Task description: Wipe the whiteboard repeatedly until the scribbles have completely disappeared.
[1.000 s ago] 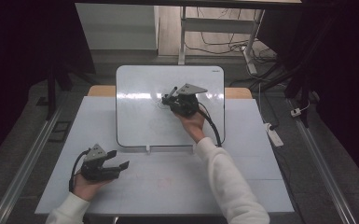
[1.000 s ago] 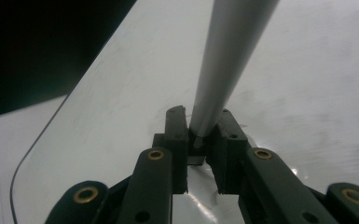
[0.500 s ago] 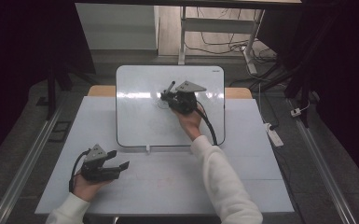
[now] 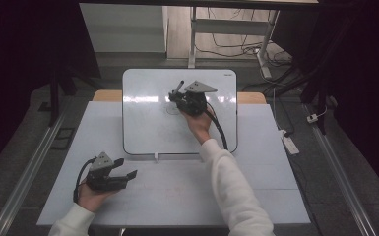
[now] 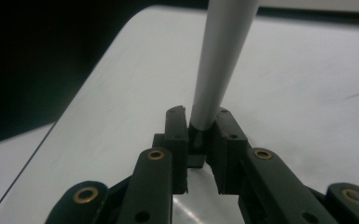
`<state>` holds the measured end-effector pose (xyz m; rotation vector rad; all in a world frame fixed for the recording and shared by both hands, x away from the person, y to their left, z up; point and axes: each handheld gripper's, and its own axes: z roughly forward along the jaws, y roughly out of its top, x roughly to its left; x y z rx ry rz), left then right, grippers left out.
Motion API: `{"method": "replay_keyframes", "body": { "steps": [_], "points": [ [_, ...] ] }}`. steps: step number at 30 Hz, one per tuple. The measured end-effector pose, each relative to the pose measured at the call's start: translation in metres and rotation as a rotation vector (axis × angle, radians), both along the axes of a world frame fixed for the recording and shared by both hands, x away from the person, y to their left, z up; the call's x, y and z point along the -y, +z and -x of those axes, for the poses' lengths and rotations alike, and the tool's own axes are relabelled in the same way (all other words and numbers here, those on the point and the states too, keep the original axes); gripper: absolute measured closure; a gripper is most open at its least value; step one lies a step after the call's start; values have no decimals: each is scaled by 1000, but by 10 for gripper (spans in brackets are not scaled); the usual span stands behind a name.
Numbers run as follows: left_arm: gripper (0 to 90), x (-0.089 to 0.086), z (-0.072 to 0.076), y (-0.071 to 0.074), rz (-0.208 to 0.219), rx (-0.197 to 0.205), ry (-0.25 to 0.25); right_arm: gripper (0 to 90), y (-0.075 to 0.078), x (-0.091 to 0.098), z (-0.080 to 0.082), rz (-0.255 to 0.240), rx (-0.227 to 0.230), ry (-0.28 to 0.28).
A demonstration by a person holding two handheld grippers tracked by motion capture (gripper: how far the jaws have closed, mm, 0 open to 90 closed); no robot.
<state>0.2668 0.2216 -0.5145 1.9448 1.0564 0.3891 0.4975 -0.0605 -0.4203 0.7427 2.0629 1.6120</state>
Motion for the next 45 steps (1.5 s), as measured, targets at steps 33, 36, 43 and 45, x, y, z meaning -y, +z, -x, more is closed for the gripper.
{"method": "replay_keyframes", "body": {
  "steps": [33,36,43,45],
  "points": [
    [291,0,0,0,-3,-3,-5,773,-20,-1,24,65,10,47],
    [292,0,0,0,-1,-1,-3,774,-17,6,19,24,-14,28],
    [291,0,-1,-1,-2,-5,-4,774,-29,-11,37,135,-2,128],
    [291,-1,0,0,-1,-2,-1,773,-23,1,31,97,7,50]
  ]
}}
